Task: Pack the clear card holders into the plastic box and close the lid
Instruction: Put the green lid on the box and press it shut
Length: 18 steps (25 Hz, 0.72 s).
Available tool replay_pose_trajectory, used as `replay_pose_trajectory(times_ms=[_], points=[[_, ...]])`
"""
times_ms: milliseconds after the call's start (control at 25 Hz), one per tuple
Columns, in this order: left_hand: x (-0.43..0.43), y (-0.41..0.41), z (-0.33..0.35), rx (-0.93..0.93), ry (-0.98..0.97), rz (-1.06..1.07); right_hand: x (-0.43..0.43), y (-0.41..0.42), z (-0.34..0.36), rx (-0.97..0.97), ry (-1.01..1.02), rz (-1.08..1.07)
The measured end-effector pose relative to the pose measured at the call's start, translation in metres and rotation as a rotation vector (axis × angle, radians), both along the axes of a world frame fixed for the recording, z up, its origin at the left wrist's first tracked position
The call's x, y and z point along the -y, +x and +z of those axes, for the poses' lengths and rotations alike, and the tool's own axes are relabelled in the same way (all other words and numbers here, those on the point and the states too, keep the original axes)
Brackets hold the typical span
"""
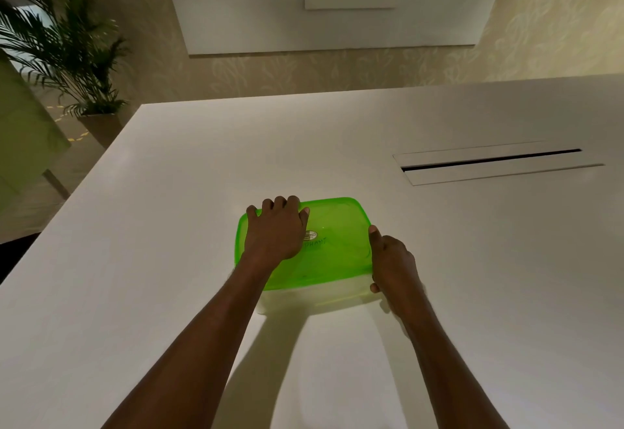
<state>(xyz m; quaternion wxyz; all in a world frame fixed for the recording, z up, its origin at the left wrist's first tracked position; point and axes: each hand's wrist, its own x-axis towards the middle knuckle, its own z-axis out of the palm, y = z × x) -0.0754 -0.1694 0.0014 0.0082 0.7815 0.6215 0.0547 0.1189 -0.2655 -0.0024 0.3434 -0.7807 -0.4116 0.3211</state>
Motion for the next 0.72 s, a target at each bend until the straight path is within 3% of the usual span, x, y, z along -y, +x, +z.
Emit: replay_pose_trajectory(times_ms=[320,400,560,720], points=[[-0.001,-0.001,0.0,-0.005,0.009,-0.001,0.002,0.0,0.001,0.011,0.039,-0.003],[0.0,-0.001,0.0,-0.003,0.012,-0.001,0.002,-0.004,0.004,0.136,0.047,-0.008],[0.0,-0.001,0.001,0.023,-0.012,0.001,-0.005,-0.017,0.015,0.584,0.178,0.119],[-0.002,-0.001,0.0,0.089,-0.016,0.013,-0.026,-0.04,0.019,0.719,0.057,0.343]])
